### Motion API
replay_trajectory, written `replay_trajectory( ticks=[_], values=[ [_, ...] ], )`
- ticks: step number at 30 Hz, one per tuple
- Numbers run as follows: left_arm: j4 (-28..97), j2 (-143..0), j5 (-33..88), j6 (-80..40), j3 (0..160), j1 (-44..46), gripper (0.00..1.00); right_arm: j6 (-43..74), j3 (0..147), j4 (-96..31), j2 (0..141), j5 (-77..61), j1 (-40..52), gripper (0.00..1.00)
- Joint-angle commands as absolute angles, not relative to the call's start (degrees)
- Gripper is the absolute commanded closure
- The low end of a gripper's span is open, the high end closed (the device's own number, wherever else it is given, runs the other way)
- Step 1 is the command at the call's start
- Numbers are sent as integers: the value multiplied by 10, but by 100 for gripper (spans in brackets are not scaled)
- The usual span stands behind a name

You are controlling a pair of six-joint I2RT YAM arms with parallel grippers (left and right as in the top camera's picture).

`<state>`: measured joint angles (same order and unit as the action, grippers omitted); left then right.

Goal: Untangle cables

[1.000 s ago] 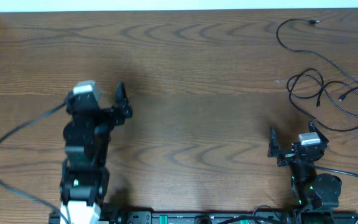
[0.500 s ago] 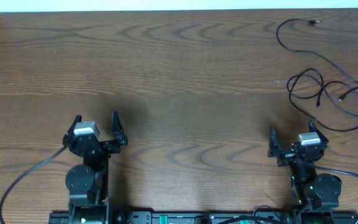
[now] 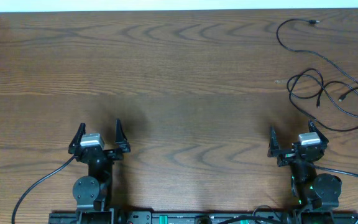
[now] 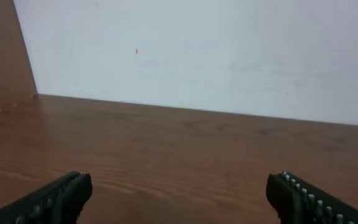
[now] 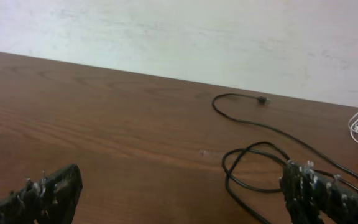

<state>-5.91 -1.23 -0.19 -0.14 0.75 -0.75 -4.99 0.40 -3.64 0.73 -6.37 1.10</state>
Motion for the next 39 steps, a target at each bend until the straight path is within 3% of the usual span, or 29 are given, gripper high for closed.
replay_trajectory(
  ticks=[1,12,39],
  values=[
    [-52,-1,-6,4,2,-8,4,-43,3,-39,5,-60,16,1],
    [41,-1,-5,2,2,-8,4,-43,3,-39,5,-60,16,1],
    [42,-3,-5,2,2,-8,4,-43,3,-39,5,-60,16,1]
  ],
)
